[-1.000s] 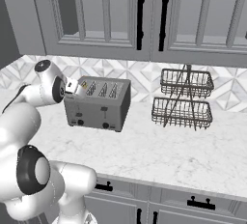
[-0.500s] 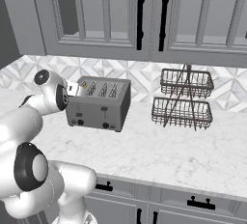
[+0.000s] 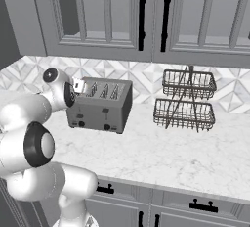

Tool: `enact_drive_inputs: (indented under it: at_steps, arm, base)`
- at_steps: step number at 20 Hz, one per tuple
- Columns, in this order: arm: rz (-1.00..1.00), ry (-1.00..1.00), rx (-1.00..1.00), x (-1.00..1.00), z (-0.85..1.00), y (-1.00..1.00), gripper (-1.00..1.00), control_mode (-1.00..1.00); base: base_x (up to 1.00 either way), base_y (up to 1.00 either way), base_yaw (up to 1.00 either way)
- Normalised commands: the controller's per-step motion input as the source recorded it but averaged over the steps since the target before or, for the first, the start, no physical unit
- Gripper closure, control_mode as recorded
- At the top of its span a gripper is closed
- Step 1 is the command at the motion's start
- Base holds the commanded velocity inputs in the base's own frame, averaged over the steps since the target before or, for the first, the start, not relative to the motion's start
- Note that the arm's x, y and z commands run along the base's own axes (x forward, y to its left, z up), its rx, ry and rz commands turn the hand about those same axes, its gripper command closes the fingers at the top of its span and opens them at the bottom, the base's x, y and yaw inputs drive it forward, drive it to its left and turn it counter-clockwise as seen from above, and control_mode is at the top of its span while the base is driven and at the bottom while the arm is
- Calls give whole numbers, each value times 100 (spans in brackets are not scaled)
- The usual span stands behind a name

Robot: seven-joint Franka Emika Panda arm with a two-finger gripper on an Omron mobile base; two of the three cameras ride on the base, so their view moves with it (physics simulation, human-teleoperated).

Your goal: Start the toaster. Once the lever pops up, take the bread to the plate on the dining counter.

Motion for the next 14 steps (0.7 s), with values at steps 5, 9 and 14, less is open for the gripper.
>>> enact_drive_inputs:
  at_steps: [5, 9, 14]
  arm:
    - [4, 0, 0, 25, 1, 9, -100, -100]
    - [3, 3, 0, 0, 0, 4, -100, -100]
    - [0, 5, -1, 0, 0, 0, -100, -100]
  base:
    - [0, 0, 0]
    - [0, 0, 0]
    - [0, 0, 0]
